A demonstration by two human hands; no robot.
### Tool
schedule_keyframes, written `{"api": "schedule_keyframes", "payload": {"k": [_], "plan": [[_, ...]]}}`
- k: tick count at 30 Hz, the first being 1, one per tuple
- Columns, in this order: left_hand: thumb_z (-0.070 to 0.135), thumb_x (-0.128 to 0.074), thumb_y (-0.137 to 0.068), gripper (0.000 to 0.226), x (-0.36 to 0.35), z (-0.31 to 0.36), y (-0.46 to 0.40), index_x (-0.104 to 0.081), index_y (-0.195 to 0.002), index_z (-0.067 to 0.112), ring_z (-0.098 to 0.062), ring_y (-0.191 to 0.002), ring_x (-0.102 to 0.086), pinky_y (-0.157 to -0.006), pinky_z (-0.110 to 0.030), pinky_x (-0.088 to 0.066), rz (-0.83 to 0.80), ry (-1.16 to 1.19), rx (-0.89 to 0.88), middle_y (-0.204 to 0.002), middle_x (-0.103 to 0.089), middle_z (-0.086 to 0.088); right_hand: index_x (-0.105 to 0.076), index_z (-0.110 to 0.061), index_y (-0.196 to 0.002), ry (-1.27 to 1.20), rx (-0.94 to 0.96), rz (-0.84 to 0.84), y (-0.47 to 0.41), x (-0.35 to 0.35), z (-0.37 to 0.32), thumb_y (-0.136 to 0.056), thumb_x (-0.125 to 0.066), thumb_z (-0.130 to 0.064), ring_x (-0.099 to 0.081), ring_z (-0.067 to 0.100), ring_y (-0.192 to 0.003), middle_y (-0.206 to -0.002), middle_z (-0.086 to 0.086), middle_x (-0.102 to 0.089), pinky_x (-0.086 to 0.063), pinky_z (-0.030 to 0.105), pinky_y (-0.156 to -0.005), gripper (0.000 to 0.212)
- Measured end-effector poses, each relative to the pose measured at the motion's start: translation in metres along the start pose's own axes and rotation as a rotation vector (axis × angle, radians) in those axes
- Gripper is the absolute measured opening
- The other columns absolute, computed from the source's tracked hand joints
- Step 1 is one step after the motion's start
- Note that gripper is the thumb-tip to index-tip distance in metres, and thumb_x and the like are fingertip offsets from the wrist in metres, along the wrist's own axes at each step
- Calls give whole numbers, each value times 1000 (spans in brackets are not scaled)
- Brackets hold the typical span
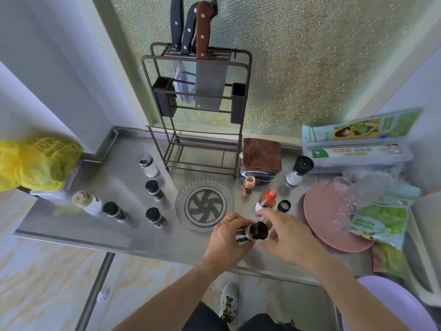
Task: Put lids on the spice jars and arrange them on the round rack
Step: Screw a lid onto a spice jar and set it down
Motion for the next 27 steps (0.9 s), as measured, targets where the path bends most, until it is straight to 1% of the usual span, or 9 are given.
{"api": "schedule_keyframes", "payload": {"k": [2, 4, 7, 9, 10, 12, 14, 21, 27], "plan": [[23, -82, -74, 31, -1, 0, 0, -74, -103, 25, 3, -80, -59, -73, -4, -43, 3, -9, -8, -97, -59, 15, -64, -25, -102, 81, -52, 29, -1, 0, 4, -88, -56, -60, -66, 18, -83, -92, -4, -73, -46, 30, -65, 38], [24, -81, -74, 30, -4, -1, 1, -73, -102, 25, -1, -79, -60, -72, -7, -44, -5, -13, -23, -96, -60, 14, -66, -21, -88, 134, -103, 82, -2, 2, 9, -85, -38, -76, -67, 25, -80, -83, 1, -71, -51, 34, -67, 62], [23, -82, -72, 32, -6, -2, 1, -73, -103, 26, 0, -81, -59, -73, -5, -44, -8, -12, -13, -96, -59, 16, -58, -29, -126, 29, -15, 23, -1, 1, 1, -85, -65, -55, -67, 16, -99, -115, -6, -68, -42, 18, -68, 50], [24, -82, -71, 33, -6, -4, 0, -73, -102, 26, 0, -80, -58, -72, -6, -43, 7, -25, -9, -95, -60, 15, -60, -32, -125, 35, 16, 11, 0, 0, 0, -83, -72, -41, -65, 11, -100, -116, -9, -67, -28, 7, -59, 44], [27, -81, -71, 32, -7, -5, 0, -73, -102, 27, -1, -79, -58, -71, -7, -43, 11, -33, -4, -94, -60, 15, -64, -32, -120, 20, -1, 42, 0, 0, 1, -82, -74, -41, -66, 11, -98, -111, -9, -69, -30, 6, -59, 41], [33, -78, -73, 31, -11, -9, 1, -73, -103, 28, -3, -79, -61, -71, -11, -47, 17, -44, 18, -93, -62, 14, -70, -26, -108, -58, -50, 112, -2, -6, 4, -77, -76, -44, -68, 14, -90, -100, -5, -73, -49, 20, -68, 37], [29, -76, -73, 31, -16, -17, 3, -73, -103, 28, -4, -80, -64, -73, -19, -52, 20, -57, 43, -92, -65, 14, -70, -19, -102, -88, -79, 132, -5, -22, 0, -77, -77, -45, -67, 20, -89, -97, 0, -71, -53, 34, -80, 36], [12, -66, -72, 34, -40, -53, -5, -71, -103, 25, -10, -80, -68, -73, -27, -55, 10, -172, 158, -91, -74, 11, -60, -15, -119, -128, -156, 165, -26, -68, 2, -89, -70, -34, -61, 26, -109, -117, 5, -60, -46, 36, -92, 37], [14, -69, -74, 25, -59, -67, -11, -64, -97, 19, -17, -70, -63, -62, -22, -44, -34, -198, 172, -81, -68, 4, -60, -13, -116, -177, -200, 162, -35, -89, 12, -86, -72, -27, -64, 31, -102, -113, 8, -58, -49, 39, -85, 35]]}}
Point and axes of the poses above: each hand's wrist, its own y-axis away from the middle knuckle, its own x-axis out of the back of the hand, z = x × y, the point moved 7 cm from there along -y, towards the middle knuckle
